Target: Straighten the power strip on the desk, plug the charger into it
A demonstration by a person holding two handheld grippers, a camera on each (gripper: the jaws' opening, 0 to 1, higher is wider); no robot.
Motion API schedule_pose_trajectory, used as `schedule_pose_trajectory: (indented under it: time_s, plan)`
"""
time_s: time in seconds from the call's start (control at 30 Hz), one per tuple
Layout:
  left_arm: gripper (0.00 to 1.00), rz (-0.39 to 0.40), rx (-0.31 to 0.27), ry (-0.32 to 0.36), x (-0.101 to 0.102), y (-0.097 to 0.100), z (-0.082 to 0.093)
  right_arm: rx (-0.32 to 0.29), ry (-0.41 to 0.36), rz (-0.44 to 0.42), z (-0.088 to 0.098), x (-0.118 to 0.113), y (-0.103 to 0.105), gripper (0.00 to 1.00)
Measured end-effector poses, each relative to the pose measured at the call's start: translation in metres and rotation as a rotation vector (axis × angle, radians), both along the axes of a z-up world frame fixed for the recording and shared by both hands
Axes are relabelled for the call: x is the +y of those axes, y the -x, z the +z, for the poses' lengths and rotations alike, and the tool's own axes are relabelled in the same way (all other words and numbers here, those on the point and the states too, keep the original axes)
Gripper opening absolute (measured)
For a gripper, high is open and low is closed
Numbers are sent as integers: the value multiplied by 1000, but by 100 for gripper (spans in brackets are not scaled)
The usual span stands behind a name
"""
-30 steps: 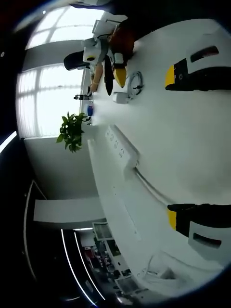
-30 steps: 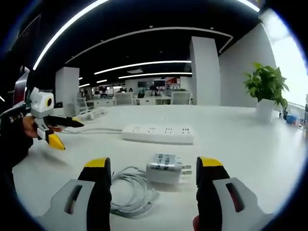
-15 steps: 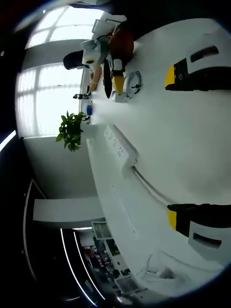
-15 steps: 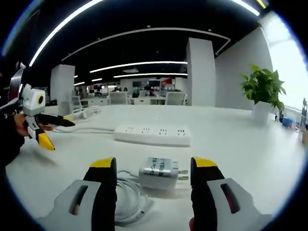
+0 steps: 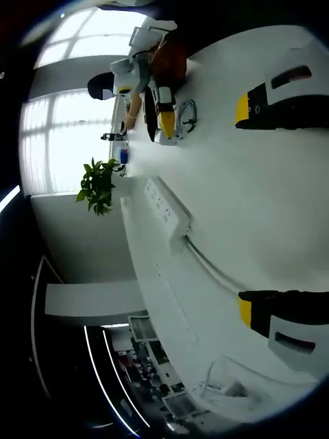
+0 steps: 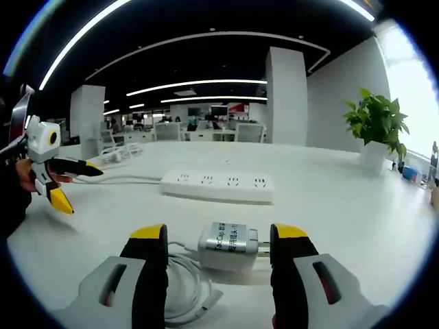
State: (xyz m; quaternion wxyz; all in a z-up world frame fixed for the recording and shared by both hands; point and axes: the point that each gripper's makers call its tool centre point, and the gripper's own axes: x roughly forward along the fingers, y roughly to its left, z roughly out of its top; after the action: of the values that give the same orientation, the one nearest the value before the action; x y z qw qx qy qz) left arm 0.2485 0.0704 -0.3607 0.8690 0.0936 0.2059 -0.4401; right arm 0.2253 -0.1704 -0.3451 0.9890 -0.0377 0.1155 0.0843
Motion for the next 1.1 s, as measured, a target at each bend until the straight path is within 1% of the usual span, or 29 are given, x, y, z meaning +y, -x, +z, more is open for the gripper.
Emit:
schedule_pose_trajectory:
  time_s: [0.07, 0.13, 0.2, 0.23, 0.53, 0.77, 0.87, 1.1]
  plan:
    - [99, 4, 3, 4, 0, 0, 0, -3, -1, -16, 1, -2, 0, 59]
    - [99, 1, 6, -5, 1, 0, -2, -21, 21, -37, 3, -5, 0, 57]
    - [99, 3, 4, -26, 3, 0, -6, -11, 31, -35, 1, -5, -1, 57]
    - [99, 3, 5, -29, 4, 0, -6, 2, 24, -31, -1, -4, -2, 57]
    - [99, 2, 3, -16, 3, -1, -5, 33, 19, -27, -7, -2, -2, 55]
    - [99, 1, 8, -18, 3, 0, -6, 28, 21, -31, -6, -3, -2, 47]
    - [99, -6, 9, -4, 0, 3, -6, 35, 33, -60, -8, -7, -5, 42]
    - [99, -8, 6, 3, -1, 4, -4, 35, 32, -57, -8, -7, -6, 40]
